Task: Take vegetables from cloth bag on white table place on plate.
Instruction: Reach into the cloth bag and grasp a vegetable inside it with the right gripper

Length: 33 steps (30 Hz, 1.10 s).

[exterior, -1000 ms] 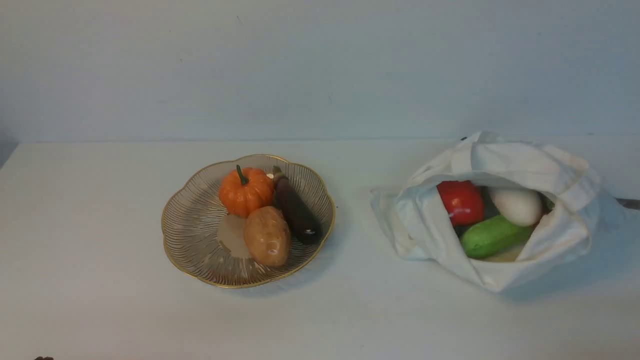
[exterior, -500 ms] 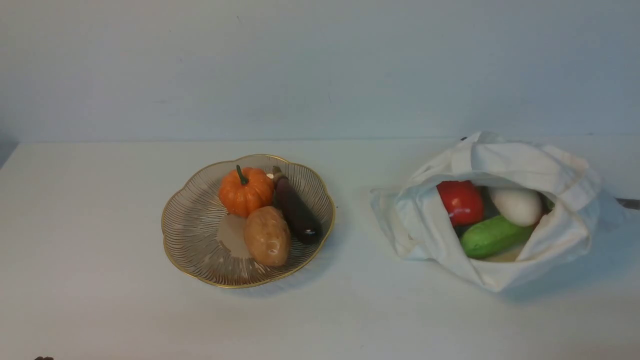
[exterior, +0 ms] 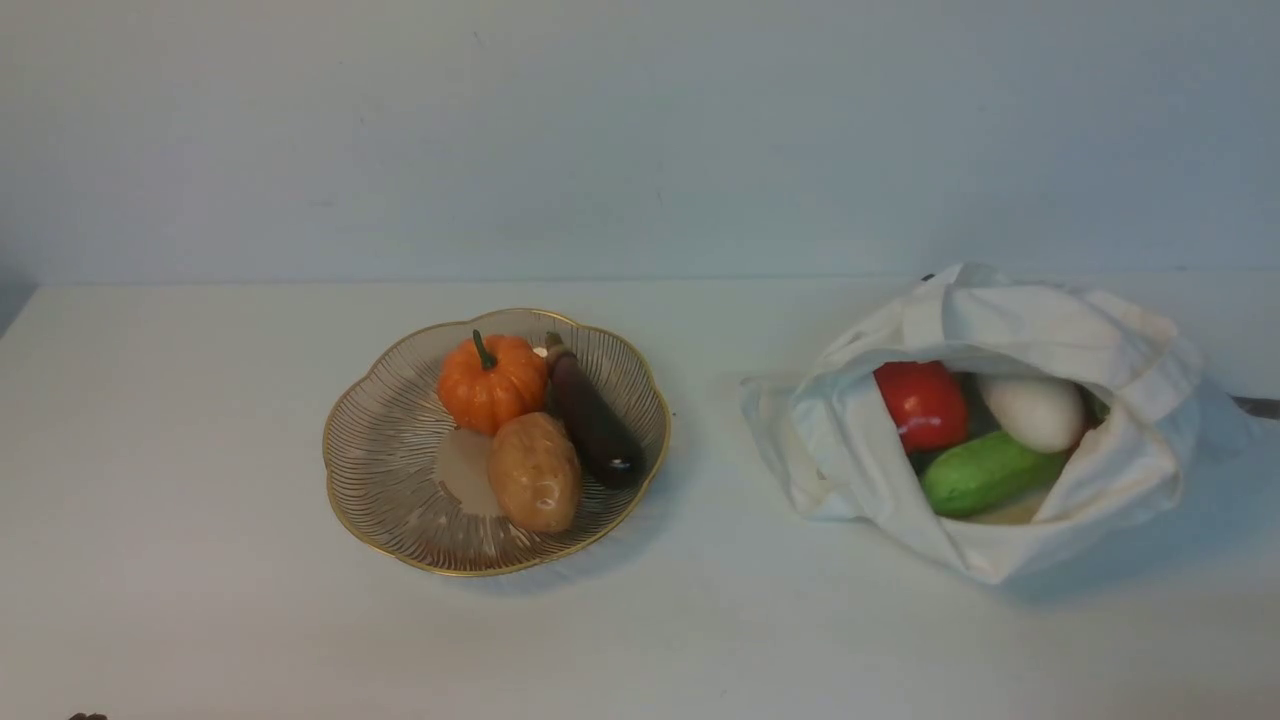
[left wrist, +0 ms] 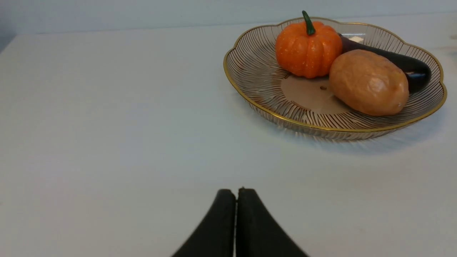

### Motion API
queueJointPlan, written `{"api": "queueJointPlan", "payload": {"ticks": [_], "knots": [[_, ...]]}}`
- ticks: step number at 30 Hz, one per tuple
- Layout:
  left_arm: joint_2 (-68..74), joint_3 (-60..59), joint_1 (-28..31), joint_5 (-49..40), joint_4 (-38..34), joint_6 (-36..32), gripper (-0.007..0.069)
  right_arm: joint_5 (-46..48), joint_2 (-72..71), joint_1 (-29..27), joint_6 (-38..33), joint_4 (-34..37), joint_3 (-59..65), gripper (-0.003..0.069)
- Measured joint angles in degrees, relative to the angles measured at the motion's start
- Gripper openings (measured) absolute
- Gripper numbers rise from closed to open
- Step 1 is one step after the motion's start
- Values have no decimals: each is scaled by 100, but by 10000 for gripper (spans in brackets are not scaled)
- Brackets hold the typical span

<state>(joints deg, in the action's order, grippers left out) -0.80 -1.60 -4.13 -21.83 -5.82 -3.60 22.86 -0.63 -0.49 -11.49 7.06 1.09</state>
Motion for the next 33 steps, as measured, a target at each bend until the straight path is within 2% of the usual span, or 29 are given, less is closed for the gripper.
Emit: {"api": "queueJointPlan", "payload": {"ticks": [2, 6, 13, 14, 16, 23, 26, 28, 29, 30, 33], "knots": [[0, 0, 0, 0, 0, 0, -8, -5, 0, 0, 6, 31, 0, -13], [0, 0, 0, 0, 0, 0, -8, -289, 0, 0, 130, 733, 50, -13], [0, 0, 0, 0, 0, 0, -8, -2225, 0, 0, 519, 3466, 55, -13], [0, 0, 0, 0, 0, 0, -8, -2286, 0, 0, 520, 3540, 55, -13], [0, 0, 0, 0, 0, 0, -8, -2812, 0, 0, 535, 4336, 55, -13], [0, 0, 0, 0, 0, 0, -8, -3636, 0, 0, 511, 5500, 55, -13], [0, 0, 0, 0, 0, 0, -8, -3446, 0, 0, 484, 5572, -103, -13], [0, 0, 0, 0, 0, 0, -8, -2551, 31, 0, 238, 5171, -735, -13], [0, 0, 0, 0, 0, 0, -8, -2469, 46, 0, 212, 5122, -800, -13], [0, 0, 0, 0, 0, 0, -8, -1776, 330, 0, 37, 4657, -1352, -13], [0, 0, 0, 0, 0, 0, -8, -441, 1168, 0, -107, 4021, -2380, -13]]}}
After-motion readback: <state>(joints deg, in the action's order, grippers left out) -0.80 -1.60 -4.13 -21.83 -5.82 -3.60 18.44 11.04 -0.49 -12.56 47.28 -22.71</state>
